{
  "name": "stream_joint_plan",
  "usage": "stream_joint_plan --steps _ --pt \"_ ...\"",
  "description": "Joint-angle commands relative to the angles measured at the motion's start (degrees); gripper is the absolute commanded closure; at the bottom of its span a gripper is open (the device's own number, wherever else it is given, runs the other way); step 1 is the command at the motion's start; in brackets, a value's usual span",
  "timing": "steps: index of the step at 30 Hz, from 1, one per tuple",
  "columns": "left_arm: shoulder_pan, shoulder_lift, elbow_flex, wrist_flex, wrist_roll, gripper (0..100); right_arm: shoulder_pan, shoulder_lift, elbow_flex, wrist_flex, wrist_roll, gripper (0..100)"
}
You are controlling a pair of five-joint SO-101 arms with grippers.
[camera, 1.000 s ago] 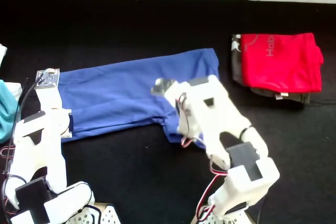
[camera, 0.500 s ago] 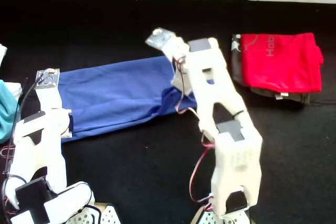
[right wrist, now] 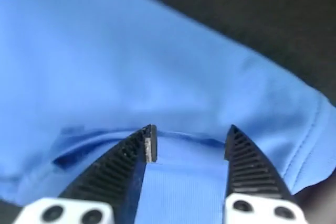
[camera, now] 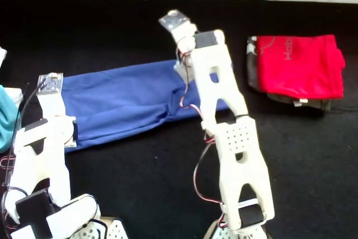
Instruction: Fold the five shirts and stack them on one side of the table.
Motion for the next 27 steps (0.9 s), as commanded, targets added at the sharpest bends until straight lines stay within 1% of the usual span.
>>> stream_joint_plan --steps 1,4,6,11,14,16,19,20,23,27 --pt "-0.04 -0.22 0.22 -1.14 -0.53 99 0.75 0.13 -7.25 2.95 -4.66 77.4" --pt "-0.13 -0.22 0.22 -1.14 -0.53 99 0.75 0.04 -12.18 7.96 -7.3 77.4" --pt "-0.13 -0.22 0.22 -1.14 -0.53 99 0.66 0.04 -15.6 12.09 -7.74 77.4" --pt "-0.31 -0.31 0.22 -1.14 -0.53 99 0.75 -1.45 -16.84 12.35 -7.91 77.4" --pt "-0.22 -0.75 0.4 -0.88 -0.53 99 0.66 -7.43 -13.05 12.44 -8.0 77.5" --pt "-0.22 -0.75 0.22 -0.79 -0.53 99 0.75 -14.46 -6.73 12.44 -8.0 77.5" --pt "-0.48 -1.45 0.13 -0.44 -0.53 99 0.84 -25.36 7.69 12.26 -7.74 77.5" --pt "-0.48 -2.59 0.13 0.88 -0.53 99 0.84 -28.62 12.79 12.18 -7.74 77.5" --pt "0.31 -9.01 -0.4 8.26 -0.44 99 0.92 -36.79 27.3 12.09 -7.65 77.5" --pt "1.36 -19.56 -6.11 21.01 -0.44 99 0.92 -43.47 40.57 11.91 -5.98 77.5"
